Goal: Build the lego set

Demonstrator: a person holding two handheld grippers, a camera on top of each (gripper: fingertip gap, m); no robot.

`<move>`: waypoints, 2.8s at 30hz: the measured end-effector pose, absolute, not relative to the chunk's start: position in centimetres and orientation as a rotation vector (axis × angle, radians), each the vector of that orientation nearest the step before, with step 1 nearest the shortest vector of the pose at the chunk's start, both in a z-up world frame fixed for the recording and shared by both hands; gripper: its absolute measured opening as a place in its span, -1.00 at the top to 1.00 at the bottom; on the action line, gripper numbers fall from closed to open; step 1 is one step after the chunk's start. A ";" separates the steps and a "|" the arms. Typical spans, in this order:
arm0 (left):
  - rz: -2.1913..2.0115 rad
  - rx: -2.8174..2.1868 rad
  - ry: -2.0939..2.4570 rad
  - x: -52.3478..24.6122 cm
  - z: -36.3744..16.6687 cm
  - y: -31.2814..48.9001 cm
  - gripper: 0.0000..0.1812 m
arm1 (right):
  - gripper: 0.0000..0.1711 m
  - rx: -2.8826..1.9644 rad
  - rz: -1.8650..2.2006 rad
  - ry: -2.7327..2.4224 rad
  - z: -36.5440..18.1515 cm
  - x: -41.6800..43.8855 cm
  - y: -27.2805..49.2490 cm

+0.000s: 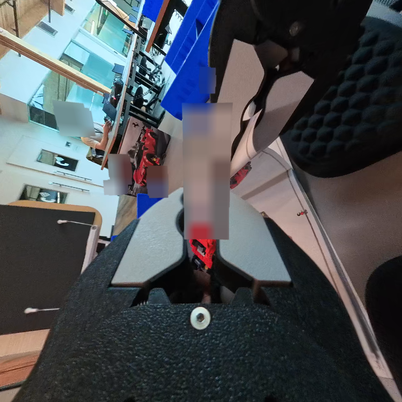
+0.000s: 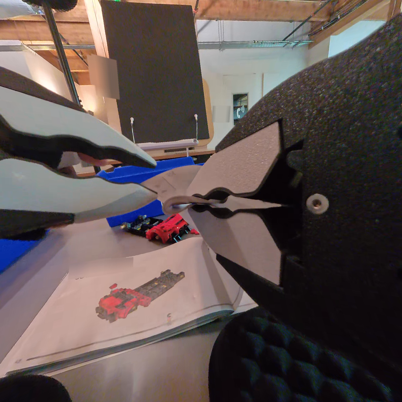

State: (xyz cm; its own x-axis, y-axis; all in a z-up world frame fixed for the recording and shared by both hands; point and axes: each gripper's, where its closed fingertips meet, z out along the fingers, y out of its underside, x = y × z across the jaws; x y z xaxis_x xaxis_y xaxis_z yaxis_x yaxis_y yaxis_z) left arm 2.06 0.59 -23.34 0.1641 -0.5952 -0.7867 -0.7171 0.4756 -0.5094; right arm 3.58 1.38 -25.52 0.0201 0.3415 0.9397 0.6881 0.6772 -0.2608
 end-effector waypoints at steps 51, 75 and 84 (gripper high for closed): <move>-0.182 -1.796 1.289 5.0 -29.7 2.2 0.87 | 1.00 -2.005 1.341 -1.797 -35.5 4.3 3.9; -0.215 -2.010 1.291 0.5 -35.9 0.8 1.00 | 0.95 -2.191 1.636 -1.618 -35.5 4.0 4.2; -0.092 -1.972 1.318 -0.2 -35.2 0.7 0.98 | 1.00 -2.179 1.565 -1.663 -35.9 2.9 3.7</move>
